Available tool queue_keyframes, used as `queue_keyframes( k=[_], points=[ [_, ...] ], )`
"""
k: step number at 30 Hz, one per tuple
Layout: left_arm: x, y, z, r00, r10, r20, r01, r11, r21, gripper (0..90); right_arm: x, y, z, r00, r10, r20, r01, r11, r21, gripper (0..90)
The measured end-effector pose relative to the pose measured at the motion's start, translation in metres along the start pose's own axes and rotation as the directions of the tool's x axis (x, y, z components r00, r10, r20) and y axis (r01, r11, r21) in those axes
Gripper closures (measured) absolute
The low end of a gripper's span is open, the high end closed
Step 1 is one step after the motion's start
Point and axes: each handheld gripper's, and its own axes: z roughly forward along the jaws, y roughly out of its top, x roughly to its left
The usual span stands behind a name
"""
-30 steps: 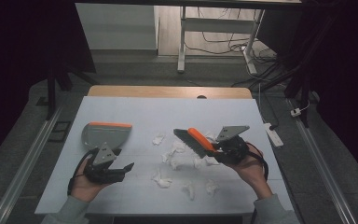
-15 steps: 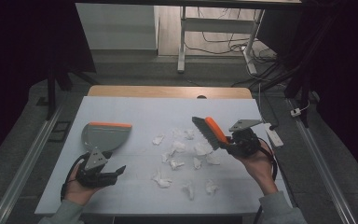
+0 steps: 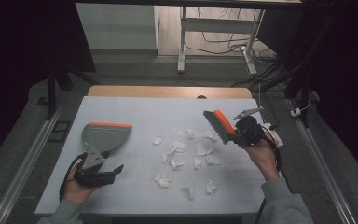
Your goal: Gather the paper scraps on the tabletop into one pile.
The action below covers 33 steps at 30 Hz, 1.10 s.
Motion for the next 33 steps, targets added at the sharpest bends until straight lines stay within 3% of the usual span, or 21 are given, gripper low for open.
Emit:
queue_keyframes(
  k=[4,8,15,19,20,24,29,31,33],
  points=[
    [0.001,0.000,0.002,0.9999,-0.005,0.011,0.005,1.0000,0.001,29.3,-0.011,0.013,0.018,0.9995,0.022,0.021,-0.024,0.994,0.104,70.4],
    [0.000,0.000,0.004,0.9998,0.003,0.020,-0.003,1.0000,0.001,29.3,-0.018,0.021,0.037,0.9971,0.032,0.069,-0.045,0.978,0.204,70.4],
    [0.000,-0.001,0.004,0.9996,0.000,0.027,0.000,1.0000,-0.002,29.3,-0.019,0.029,0.054,0.9918,-0.020,0.126,-0.018,0.955,0.295,70.4],
    [0.001,-0.001,0.004,0.9995,-0.003,0.030,0.003,1.0000,-0.007,29.3,-0.015,0.034,0.063,0.9905,-0.048,0.128,0.006,0.951,0.310,70.5],
    [0.001,-0.001,0.004,0.9995,-0.004,0.032,0.004,1.0000,-0.008,29.3,-0.013,0.035,0.065,0.9921,-0.045,0.117,0.007,0.952,0.307,70.4],
    [0.002,-0.001,0.004,0.9994,-0.008,0.034,0.008,0.9999,-0.008,29.4,-0.003,0.043,0.071,0.9896,-0.112,0.090,0.075,0.938,0.338,70.5],
    [0.003,-0.001,0.003,0.9994,-0.018,0.031,0.019,0.9997,-0.013,29.0,0.017,0.048,0.073,0.9871,-0.155,0.040,0.132,0.929,0.345,70.7],
    [0.003,-0.001,0.002,0.9991,-0.025,0.035,0.026,0.9995,-0.017,29.0,0.027,0.047,0.070,0.9851,-0.172,-0.007,0.164,0.925,0.343,70.7],
    [0.003,0.000,0.003,0.9990,-0.025,0.037,0.025,0.9995,-0.017,29.0,0.034,0.046,0.066,0.9830,-0.173,-0.061,0.183,0.929,0.321,70.7]
  ],
)
